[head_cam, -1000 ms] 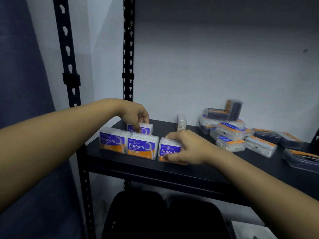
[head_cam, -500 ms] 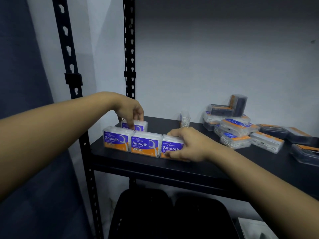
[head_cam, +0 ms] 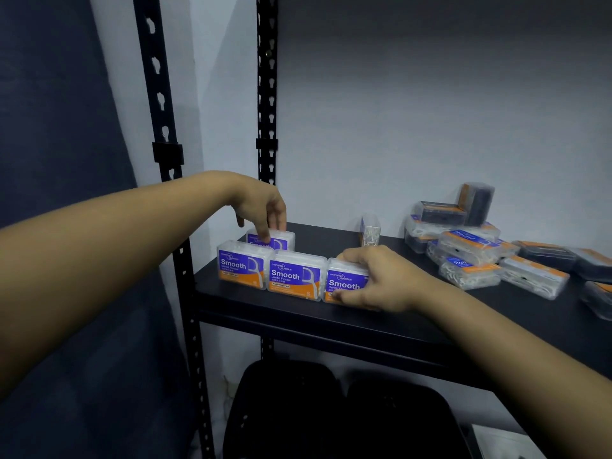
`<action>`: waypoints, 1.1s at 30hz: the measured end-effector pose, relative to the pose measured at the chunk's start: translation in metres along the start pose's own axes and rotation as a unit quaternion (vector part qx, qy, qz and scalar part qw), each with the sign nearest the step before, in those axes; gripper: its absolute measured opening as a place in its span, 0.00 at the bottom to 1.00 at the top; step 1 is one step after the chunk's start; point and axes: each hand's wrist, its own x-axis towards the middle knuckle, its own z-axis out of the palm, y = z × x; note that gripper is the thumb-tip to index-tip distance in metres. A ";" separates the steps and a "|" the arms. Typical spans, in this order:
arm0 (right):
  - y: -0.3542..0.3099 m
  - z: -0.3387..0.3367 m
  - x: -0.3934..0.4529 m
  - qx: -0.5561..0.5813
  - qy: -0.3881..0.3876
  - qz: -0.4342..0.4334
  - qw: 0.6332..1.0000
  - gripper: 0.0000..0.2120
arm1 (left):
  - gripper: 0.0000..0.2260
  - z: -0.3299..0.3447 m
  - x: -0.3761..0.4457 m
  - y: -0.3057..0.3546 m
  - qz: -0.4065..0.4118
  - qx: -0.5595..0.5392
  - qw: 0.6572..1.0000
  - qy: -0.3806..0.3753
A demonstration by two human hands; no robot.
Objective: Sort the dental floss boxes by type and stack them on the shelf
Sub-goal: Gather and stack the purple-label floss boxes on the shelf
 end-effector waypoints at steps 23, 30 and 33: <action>-0.012 -0.005 -0.002 -0.050 0.000 0.017 0.999 0.18 | 0.14 0.004 -0.005 -0.005 0.010 0.009 1.000 0.012; -0.015 -0.006 -0.001 -0.058 -0.006 0.026 0.998 0.14 | 0.13 0.005 -0.006 -0.005 0.015 0.012 1.000 0.012; -0.017 -0.007 -0.001 -0.064 -0.019 0.028 0.997 0.15 | 0.13 0.006 -0.007 -0.004 0.015 0.007 1.000 0.012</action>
